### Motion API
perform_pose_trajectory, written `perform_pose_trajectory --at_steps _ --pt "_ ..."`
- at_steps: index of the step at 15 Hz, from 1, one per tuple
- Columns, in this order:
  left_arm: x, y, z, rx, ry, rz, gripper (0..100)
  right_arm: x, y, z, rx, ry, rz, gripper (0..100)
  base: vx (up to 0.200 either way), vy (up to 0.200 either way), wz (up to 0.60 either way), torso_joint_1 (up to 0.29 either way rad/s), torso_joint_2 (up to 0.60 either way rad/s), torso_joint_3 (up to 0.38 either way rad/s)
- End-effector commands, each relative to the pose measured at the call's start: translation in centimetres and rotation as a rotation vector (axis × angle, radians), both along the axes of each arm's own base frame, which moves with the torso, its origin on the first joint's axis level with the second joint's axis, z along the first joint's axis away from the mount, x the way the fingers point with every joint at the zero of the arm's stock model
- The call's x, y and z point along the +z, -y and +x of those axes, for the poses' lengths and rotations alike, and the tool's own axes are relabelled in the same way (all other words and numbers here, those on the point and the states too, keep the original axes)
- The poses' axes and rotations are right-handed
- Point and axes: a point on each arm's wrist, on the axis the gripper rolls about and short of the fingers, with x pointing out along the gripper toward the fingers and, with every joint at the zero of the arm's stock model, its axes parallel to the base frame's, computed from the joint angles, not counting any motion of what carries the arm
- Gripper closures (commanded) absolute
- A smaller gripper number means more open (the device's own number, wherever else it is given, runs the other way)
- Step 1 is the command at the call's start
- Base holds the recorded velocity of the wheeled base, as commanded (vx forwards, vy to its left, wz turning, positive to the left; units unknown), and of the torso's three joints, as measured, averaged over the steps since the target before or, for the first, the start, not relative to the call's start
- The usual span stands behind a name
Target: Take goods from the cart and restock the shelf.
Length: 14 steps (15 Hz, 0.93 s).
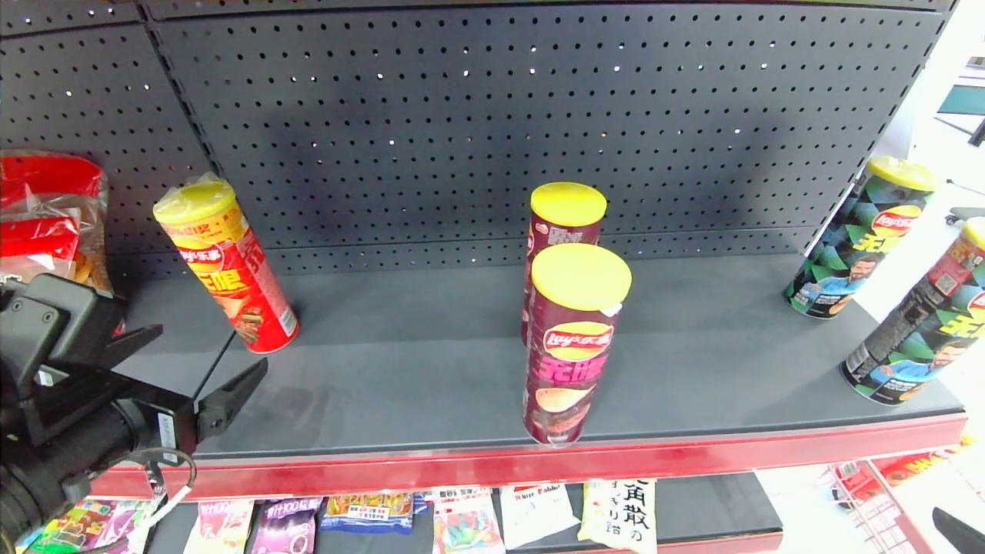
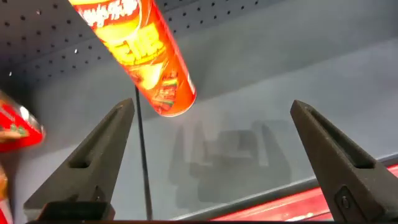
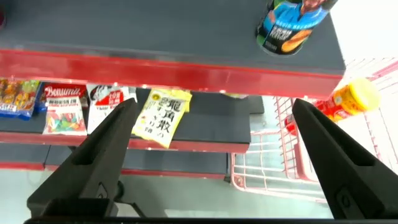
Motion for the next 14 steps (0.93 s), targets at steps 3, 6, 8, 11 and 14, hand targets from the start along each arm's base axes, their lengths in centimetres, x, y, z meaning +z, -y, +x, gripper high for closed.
perform_pose_trajectory --at_steps 3,6,8,11,14 --pt "-0.18 -0.05 -0.09 0.003 -0.006 0.002 0 -0.05 -0.02 0.14 0.004 -0.010 -0.002 0 -0.200 0.000 0.00 0.007 0.00 0.001" --pt "-0.43 -0.15 -0.24 0.009 -0.011 0.005 0 -0.19 -0.01 0.08 0.003 -0.013 -0.006 0 -0.133 0.000 0.00 -0.002 0.00 0.003" --pt "-0.26 -0.31 -0.49 0.026 0.001 0.002 0 -0.24 -0.01 0.11 0.003 -0.016 -0.006 0 0.000 0.000 0.00 0.000 0.00 0.000" --pt "-0.55 -0.48 -1.02 0.027 0.001 -0.002 0 -0.32 -0.01 0.10 0.002 -0.019 -0.007 0 0.000 -0.133 0.00 0.011 0.00 0.002" --pt "-0.46 -0.47 -0.99 0.026 0.004 0.000 0 -0.32 -0.01 0.10 0.000 -0.019 -0.007 0 0.000 -0.200 0.00 0.007 0.00 0.005"
